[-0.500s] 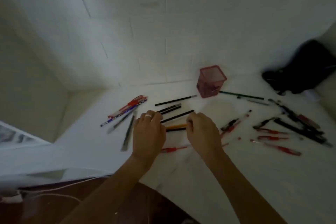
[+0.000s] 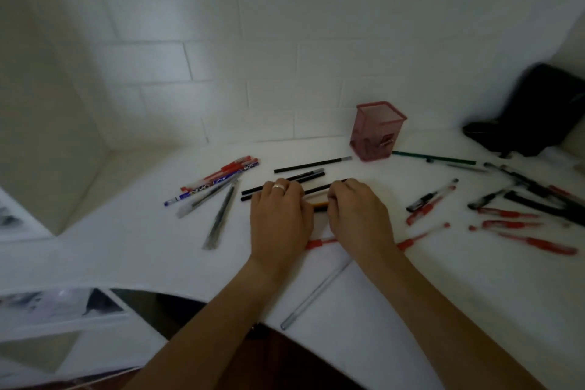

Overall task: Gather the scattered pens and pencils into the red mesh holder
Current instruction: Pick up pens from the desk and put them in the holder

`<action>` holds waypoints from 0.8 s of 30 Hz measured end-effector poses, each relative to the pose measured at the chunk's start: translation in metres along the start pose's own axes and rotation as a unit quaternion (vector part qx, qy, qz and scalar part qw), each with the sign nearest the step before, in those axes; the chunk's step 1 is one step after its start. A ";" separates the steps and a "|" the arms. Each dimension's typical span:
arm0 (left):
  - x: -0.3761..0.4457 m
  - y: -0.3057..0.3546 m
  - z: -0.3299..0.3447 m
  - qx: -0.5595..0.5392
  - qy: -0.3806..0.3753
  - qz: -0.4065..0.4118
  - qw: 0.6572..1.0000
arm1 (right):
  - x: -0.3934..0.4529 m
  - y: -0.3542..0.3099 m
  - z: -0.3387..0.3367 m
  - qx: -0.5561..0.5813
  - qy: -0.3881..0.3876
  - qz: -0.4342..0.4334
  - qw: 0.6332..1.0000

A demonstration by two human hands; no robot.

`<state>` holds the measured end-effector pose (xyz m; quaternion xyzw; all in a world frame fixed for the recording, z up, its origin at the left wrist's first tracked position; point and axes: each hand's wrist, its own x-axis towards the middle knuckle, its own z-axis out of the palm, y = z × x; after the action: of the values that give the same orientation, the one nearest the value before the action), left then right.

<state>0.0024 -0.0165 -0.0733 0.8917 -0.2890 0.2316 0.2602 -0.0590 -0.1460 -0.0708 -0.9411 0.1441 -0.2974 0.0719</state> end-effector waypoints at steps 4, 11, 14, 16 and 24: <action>-0.001 0.004 -0.002 0.008 -0.025 0.009 1.000 | -0.002 -0.008 -0.005 -0.011 -0.025 0.023 0.999; 0.000 0.008 -0.007 0.034 -0.049 -0.004 0.998 | 0.003 -0.014 -0.016 -0.008 -0.075 0.048 0.996; 0.004 0.008 -0.003 0.044 -0.050 -0.013 0.998 | 0.011 -0.008 -0.021 0.010 -0.068 0.068 0.995; 0.011 0.007 0.002 0.048 -0.052 -0.017 0.997 | 0.022 0.001 -0.024 0.030 -0.016 0.106 0.994; 0.026 0.006 0.024 0.048 -0.039 -0.014 0.998 | 0.085 0.054 -0.018 0.115 0.100 0.317 0.936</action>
<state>0.0235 -0.0449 -0.0748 0.9156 -0.2745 0.2065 0.2090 -0.0156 -0.2247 -0.0226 -0.7972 0.4059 -0.3666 0.2555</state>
